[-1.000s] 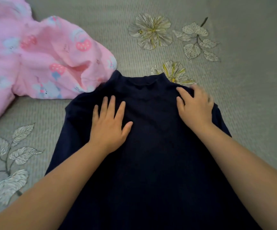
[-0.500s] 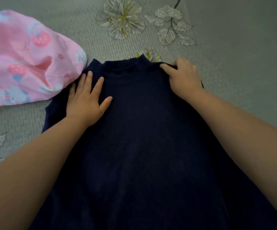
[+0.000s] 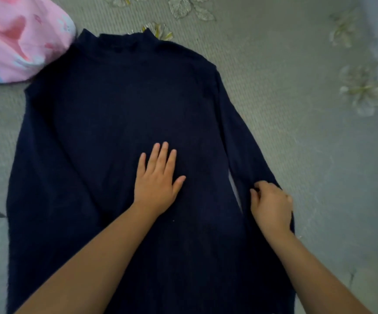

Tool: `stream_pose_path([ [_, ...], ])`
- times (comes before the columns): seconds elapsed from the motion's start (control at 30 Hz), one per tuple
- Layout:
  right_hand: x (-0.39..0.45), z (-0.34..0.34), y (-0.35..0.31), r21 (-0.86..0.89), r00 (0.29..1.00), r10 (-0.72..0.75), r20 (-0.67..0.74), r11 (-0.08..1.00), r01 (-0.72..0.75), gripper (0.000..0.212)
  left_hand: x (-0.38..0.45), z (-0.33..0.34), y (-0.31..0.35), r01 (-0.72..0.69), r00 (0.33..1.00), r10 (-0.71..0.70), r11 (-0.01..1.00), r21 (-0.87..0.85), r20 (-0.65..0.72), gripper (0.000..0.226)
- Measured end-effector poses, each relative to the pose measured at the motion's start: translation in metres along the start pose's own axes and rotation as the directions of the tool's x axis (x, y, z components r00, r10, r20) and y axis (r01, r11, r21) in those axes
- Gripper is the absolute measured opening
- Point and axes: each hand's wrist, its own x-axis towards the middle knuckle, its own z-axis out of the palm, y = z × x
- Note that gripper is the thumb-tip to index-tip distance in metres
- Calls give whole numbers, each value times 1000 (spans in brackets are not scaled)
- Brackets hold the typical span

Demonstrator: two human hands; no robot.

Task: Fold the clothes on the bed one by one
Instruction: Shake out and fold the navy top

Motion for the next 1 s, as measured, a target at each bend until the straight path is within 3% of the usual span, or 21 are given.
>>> stream_pose_path([
  [0.13, 27, -16, 21, 139, 996, 30, -80, 990, -18, 18, 0, 4, 2, 43, 999, -43, 998, 51, -5, 68],
  [0.27, 86, -55, 50, 341, 946, 245, -211, 926, -164, 19, -1, -3, 16, 38, 999, -39, 999, -21, -25, 66],
  [0.33, 124, -76, 68, 390, 916, 342, -212, 889, -241, 22, 3, -8, 32, 1, 997, -6, 998, -63, -74, 64],
  [0.4, 159, -90, 81, 388, 928, 348, -134, 880, -275, 22, 13, -10, 51, -30, 993, 20, 996, -87, -119, 63],
  [0.47, 191, -98, 91, 348, 958, 285, -34, 902, -256, 12, 30, -10, 76, -26, 992, 15, 996, -88, -126, 62],
  [0.53, 215, -99, 98, 291, 981, 191, 26, 938, -190, 20, 47, -8, 103, 6, 994, -16, 995, -97, -110, 62],
  [0.63, 227, -99, 109, 245, 997, 68, 24, 967, -71, 10, 65, 3, 132, 69, 998, -69, 998, 12, -8, 69],
  [0.7, 227, -97, 120, 233, 998, -57, 5, 971, 54, 21, 68, 8, 141, 108, 994, -110, 991, 77, 21, 84],
  [0.8, 198, -95, 134, 89, 954, -258, -154, 958, 274, 41, 70, 6, 146, 136, 984, -149, 982, 129, 95, 105],
  [0.87, 160, -84, 136, 5, 885, -421, -201, 903, 431, 54, 73, 1, 144, 129, 979, -151, 979, 158, 137, 89],
  [0.9, 141, -77, 134, -50, 861, -494, -123, 869, 492, 59, 75, -2, 143, 123, 976, -147, 981, 149, 161, 78],
  [0.93, 125, -69, 132, -83, 850, -525, 40, 846, 526, 61, 73, -5, 142, 121, 974, -143, 985, 126, 178, 71],
  [1.0, 112, -53, 134, -97, 833, -483, 268, 847, 523, 51, 69, -11, 139, 118, 983, -123, 992, 47, 137, 66],
])
